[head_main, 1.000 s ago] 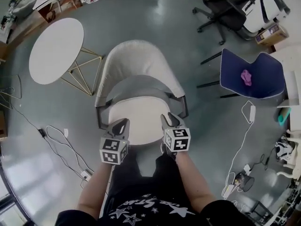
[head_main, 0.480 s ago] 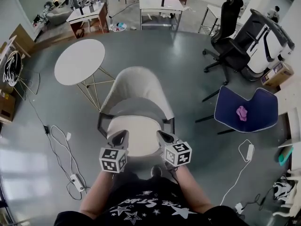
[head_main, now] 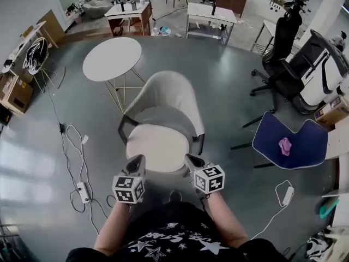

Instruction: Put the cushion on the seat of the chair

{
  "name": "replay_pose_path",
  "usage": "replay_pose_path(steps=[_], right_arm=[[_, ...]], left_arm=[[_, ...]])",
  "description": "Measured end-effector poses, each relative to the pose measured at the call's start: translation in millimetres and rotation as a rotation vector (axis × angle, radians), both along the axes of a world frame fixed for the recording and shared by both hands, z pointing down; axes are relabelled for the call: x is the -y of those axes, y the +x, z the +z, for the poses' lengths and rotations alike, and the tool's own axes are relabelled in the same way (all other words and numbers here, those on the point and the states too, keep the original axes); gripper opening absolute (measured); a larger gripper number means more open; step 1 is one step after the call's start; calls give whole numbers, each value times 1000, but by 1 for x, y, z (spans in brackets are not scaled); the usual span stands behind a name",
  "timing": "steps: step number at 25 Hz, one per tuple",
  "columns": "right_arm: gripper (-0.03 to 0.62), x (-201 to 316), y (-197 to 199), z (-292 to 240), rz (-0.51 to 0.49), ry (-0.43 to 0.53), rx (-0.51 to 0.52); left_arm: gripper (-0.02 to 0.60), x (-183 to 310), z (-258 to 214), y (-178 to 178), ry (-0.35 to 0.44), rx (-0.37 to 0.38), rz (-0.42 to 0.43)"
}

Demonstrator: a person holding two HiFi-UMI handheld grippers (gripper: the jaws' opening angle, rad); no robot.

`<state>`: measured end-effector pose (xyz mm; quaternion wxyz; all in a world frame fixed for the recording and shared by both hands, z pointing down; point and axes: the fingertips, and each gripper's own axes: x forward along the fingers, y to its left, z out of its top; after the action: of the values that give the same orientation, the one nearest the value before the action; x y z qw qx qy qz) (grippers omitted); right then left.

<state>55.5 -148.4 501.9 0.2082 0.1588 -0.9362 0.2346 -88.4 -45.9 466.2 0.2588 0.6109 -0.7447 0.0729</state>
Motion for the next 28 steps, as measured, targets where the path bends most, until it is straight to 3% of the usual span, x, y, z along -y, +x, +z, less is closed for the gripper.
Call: replay_pose_path(steps=[6, 12, 15, 22, 28], right_arm=[[3, -11, 1, -4, -26, -55, 73], [3, -9, 5, -14, -26, -55, 69], [3, -22, 3, -35, 4, -117, 155], [3, -95, -5, -64, -58, -78, 191], [3, -169, 20, -67, -95, -88, 196]], left_arm=[[20, -30, 7, 3, -20, 3, -48], [20, -50, -11, 5, 51, -5, -105], [20, -81, -17, 10, 73, -6, -139], [20, -180, -30, 19, 91, 7, -212], [20, -256, -36, 51, 101, 8, -247]])
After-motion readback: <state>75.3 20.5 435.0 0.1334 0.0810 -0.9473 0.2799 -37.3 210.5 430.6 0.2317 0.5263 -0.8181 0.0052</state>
